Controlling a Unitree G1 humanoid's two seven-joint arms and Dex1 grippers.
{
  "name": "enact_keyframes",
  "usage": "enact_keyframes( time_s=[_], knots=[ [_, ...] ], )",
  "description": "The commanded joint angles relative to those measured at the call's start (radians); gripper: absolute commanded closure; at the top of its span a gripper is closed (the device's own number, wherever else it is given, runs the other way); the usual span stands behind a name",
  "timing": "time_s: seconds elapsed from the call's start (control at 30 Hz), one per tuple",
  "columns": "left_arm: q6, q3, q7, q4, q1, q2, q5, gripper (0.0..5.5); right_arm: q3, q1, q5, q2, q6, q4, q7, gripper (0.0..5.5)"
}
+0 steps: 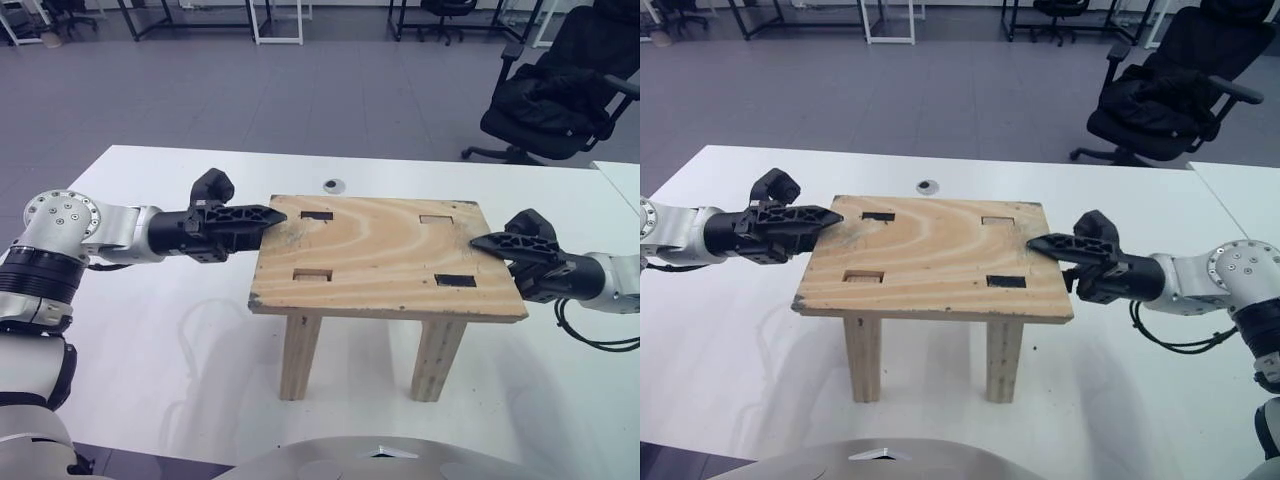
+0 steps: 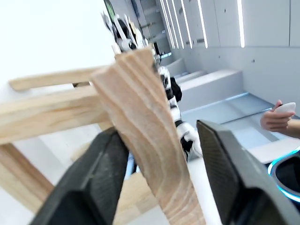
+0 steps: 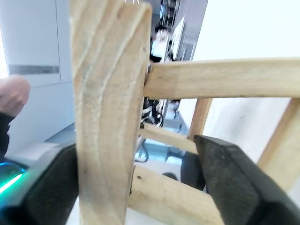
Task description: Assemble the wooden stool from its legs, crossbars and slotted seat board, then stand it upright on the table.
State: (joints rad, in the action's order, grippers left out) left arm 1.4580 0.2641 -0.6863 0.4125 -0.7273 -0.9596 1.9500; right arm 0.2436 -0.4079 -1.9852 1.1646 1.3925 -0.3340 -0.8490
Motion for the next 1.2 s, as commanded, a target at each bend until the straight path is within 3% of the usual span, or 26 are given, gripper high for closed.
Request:
enact_keyframes(
  time_s=[0.03,0.17,0.27,0.37,0.53,0.77,1.2],
  knots=[
    [-0.010,-0.129,0.004,0.040,0.012,0.003,-0.074,2.20,-0.213,0.031,0.013,-0.046,0.020,-0.095,0.108,0.61],
    [-0.142,-0.309,-0.113,0.021,0.083,-0.039,-0.306,1.52,-0.493,0.102,0.013,-0.120,-0.117,-0.133,0.282,0.10],
    [-0.484,-0.419,-0.249,-0.018,0.241,-0.048,-0.593,1.52,-0.535,0.279,0.449,-0.278,-0.525,0.073,0.368,0.10],
    [-0.971,-0.383,-0.067,-0.014,0.421,0.099,-0.979,1.52,-0.497,0.280,0.848,-0.470,-0.986,0.046,0.492,0.10],
    [-1.357,-0.347,0.252,0.059,0.491,0.358,-1.320,1.52,-0.488,0.244,1.197,-0.632,-1.351,-0.104,0.576,0.10],
    [-1.496,-0.340,0.296,0.180,0.390,0.500,-1.532,1.52,-0.522,0.177,1.430,-0.692,-1.528,-0.312,0.581,0.10],
    [-1.448,-0.374,0.399,-0.009,0.406,0.628,-1.643,1.52,-0.618,0.105,1.497,-0.639,-1.494,-0.387,0.444,0.10]
  ],
)
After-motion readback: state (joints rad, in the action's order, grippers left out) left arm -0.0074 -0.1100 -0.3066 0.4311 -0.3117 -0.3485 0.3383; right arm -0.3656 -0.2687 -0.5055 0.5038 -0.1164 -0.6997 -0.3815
